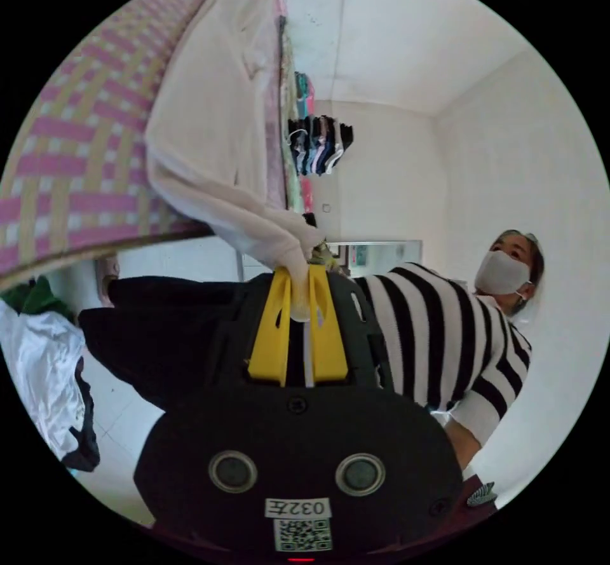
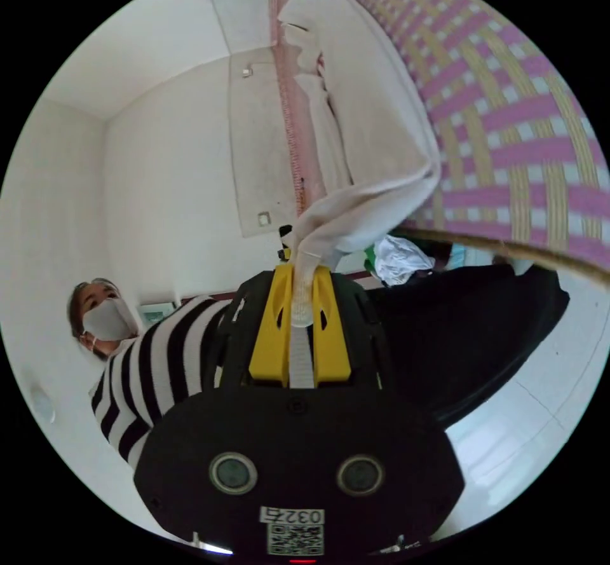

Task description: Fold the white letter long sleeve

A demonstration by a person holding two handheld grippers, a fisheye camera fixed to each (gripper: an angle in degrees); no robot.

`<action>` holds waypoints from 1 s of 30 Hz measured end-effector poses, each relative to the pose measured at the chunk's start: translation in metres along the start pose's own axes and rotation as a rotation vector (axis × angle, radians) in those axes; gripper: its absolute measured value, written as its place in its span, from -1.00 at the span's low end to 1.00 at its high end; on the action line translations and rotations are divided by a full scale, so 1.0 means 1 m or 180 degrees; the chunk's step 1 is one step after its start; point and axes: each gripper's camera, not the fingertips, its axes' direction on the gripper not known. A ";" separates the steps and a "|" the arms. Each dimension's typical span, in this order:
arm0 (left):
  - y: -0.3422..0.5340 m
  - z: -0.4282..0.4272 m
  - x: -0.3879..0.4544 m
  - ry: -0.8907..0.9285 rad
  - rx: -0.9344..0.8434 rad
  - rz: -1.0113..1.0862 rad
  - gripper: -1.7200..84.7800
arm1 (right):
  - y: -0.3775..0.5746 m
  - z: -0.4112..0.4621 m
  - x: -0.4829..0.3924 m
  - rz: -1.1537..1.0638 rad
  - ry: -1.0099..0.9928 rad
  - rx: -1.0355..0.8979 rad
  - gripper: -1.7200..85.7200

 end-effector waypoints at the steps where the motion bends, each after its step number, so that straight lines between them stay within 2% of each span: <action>1: -0.010 -0.003 0.005 0.0038 0.0010 0.0040 -0.95 | -0.007 -0.004 -0.005 -0.0032 -0.0038 -0.0001 -0.84; 7: -0.122 -0.037 0.008 0.0188 0.0419 -0.0312 -0.95 | -0.102 -0.041 -0.037 -0.0182 -0.0186 0.0115 -0.84; 12: -0.193 -0.060 -0.045 0.0085 0.0851 -0.0819 -0.95 | -0.184 -0.064 -0.016 0.0137 -0.0047 0.0202 -0.84; 19: -0.186 -0.053 -0.086 0.0455 0.1318 -0.1059 -0.94 | -0.201 -0.071 0.024 0.0587 -0.0446 0.0241 -0.82; 25: -0.189 -0.046 -0.092 0.0518 0.1690 -0.1141 -0.81 | -0.201 -0.065 0.042 0.0736 -0.0991 0.0532 -0.73; 28: -0.189 -0.040 -0.083 0.0467 0.2073 -0.0932 -0.78 | -0.199 -0.059 0.043 0.0586 -0.0937 0.0723 -0.70; 30: -0.182 -0.036 -0.078 0.0348 0.2229 -0.0846 -0.79 | -0.193 -0.056 0.035 0.0208 -0.1095 0.0937 -0.71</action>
